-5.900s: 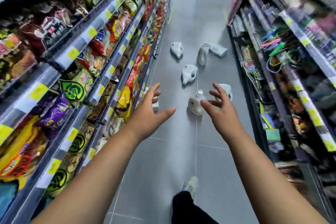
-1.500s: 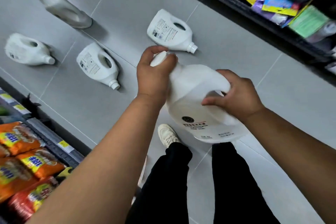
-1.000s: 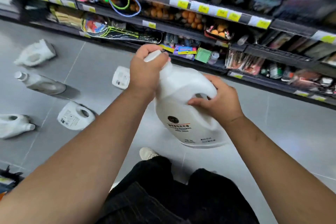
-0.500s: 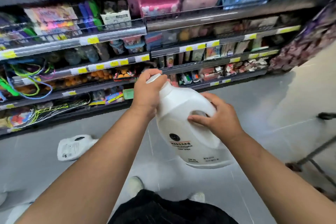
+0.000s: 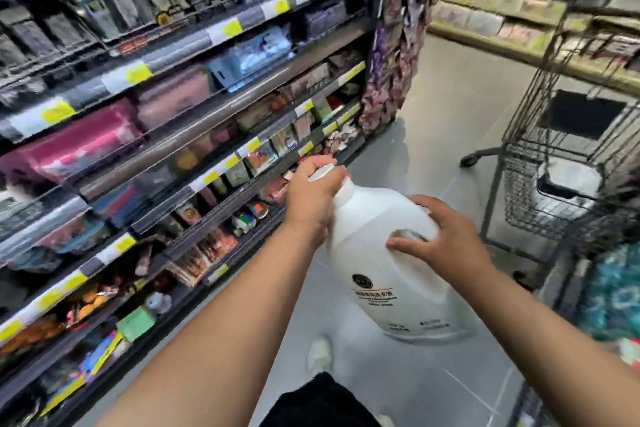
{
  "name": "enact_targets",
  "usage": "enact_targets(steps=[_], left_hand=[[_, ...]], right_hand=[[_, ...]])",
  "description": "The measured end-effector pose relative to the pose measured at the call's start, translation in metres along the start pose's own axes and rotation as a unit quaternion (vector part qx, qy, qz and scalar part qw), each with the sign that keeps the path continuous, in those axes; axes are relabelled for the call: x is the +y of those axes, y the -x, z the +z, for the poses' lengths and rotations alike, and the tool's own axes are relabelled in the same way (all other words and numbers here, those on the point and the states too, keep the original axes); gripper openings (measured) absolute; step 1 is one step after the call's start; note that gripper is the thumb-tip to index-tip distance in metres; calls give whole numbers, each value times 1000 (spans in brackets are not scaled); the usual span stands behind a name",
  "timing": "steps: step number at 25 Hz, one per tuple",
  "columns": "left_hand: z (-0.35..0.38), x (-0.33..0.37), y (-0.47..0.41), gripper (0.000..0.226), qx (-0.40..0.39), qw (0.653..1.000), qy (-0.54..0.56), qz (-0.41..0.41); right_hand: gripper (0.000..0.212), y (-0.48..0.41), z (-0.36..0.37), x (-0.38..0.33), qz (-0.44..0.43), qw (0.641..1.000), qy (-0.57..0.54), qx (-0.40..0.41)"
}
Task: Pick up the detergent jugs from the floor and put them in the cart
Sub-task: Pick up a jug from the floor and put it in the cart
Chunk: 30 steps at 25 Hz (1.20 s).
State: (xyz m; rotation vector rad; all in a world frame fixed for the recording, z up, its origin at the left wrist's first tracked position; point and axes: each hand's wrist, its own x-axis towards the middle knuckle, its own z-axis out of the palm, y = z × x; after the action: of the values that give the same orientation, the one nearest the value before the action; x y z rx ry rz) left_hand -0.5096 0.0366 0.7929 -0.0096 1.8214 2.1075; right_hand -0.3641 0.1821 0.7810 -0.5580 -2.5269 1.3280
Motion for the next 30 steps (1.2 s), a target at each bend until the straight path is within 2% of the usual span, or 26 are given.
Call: enact_targets(steps=[2,5,11,13,20,22,26,30], left_hand=[[37,4,-33,18,-58,998,-6,-4],[96,12,-77,20,-141,990,-18,-2],[205,19,-123,28,-267,962,-28,-40],[246,12,-132,27,-294,953,-38,-61],[399,-18,-168,19,-337,936,-60,-81],[446,-22,-180,20,-339,936,-59,-77],[530,-30,-196,19,-328,940,-72,-65],[606,-41,-216,17,-332,936,-94,-76]], right_hand=[[64,-20,-17,11,35,998,-1,59],[61,-45,-43,20,77,987,-9,137],[72,-77,-94,53,144,959,-23,243],[69,-85,-118,72,165,949,-29,266],[53,-136,-220,155,190,937,-48,291],[56,-156,-256,177,193,937,-56,286],[78,-191,-323,225,203,936,-33,284],[67,-222,-378,265,224,929,-34,292]])
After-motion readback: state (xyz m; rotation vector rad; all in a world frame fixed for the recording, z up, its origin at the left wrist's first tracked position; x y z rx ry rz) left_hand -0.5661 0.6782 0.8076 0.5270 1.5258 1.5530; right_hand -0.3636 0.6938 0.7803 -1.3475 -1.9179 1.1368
